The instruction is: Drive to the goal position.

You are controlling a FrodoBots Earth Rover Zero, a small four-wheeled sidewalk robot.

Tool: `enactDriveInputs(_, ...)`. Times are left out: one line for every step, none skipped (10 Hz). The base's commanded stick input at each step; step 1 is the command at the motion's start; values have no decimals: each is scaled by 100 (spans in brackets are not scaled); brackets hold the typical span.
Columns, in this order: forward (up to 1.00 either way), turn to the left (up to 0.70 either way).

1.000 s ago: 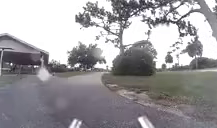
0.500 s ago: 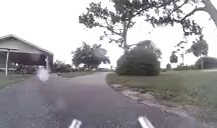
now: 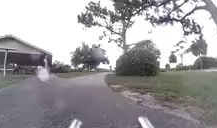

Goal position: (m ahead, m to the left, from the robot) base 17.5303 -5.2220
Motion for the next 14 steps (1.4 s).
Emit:
enactDriveInputs(70, 35)
enactDriveInputs(70, 35)
enactDriveInputs(70, 35)
enactDriveInputs(70, 14)
enactDriveInputs(70, 4)
enactDriveInputs(70, 0)
enactDriveInputs(70, 0)
enactDriveInputs(70, 0)
enactDriveInputs(70, 0)
enactDriveInputs(70, 0)
enactDriveInputs(70, 0)
enactDriveInputs(70, 0)
enactDriveInputs(70, 0)
enactDriveInputs(70, 0)
